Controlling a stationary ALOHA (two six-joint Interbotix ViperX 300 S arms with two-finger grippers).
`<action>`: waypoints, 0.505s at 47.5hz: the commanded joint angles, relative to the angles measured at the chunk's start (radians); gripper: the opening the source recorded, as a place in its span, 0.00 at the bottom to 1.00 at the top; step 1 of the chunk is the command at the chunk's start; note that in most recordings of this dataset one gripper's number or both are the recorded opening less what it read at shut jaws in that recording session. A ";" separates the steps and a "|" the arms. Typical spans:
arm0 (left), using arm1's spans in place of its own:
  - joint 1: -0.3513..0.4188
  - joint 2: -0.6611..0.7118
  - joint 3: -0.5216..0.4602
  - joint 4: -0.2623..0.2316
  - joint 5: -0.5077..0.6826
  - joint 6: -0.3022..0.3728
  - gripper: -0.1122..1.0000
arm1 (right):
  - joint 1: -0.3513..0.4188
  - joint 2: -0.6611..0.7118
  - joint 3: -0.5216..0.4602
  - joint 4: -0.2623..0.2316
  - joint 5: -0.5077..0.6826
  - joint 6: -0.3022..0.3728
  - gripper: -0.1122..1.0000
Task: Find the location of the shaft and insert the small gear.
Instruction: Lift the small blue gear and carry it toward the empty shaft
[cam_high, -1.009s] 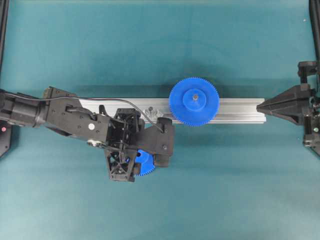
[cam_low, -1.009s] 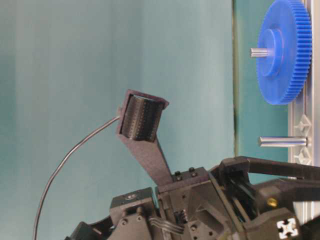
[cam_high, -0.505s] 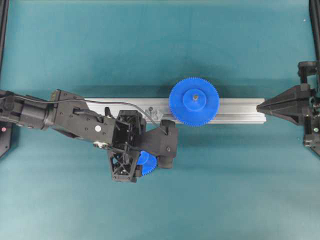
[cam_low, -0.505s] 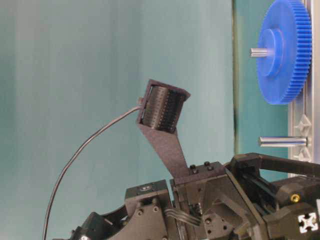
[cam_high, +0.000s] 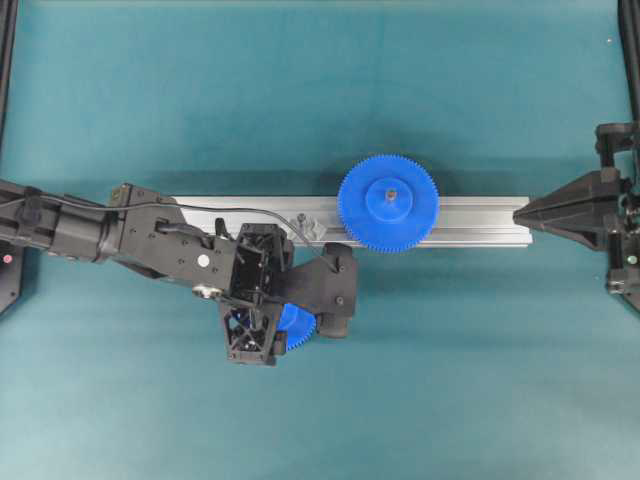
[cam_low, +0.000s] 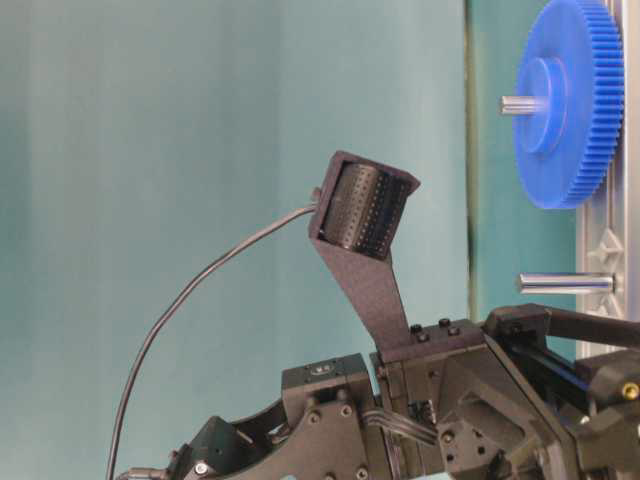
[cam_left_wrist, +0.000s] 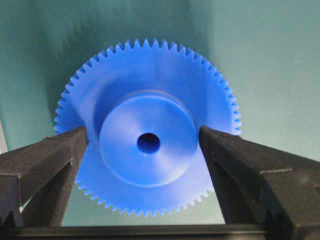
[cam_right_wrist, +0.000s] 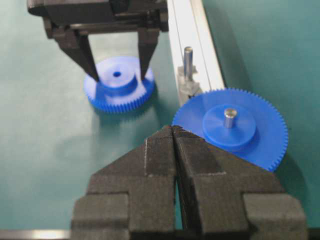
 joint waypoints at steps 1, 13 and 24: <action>-0.005 -0.011 -0.017 0.003 -0.008 0.000 0.94 | -0.002 0.006 -0.009 0.002 -0.005 0.011 0.12; -0.005 0.003 -0.012 0.003 0.002 -0.003 0.93 | -0.002 0.006 -0.009 0.003 -0.005 0.011 0.12; -0.005 0.026 -0.017 0.003 0.058 0.006 0.68 | -0.002 0.006 -0.009 0.002 -0.006 0.011 0.12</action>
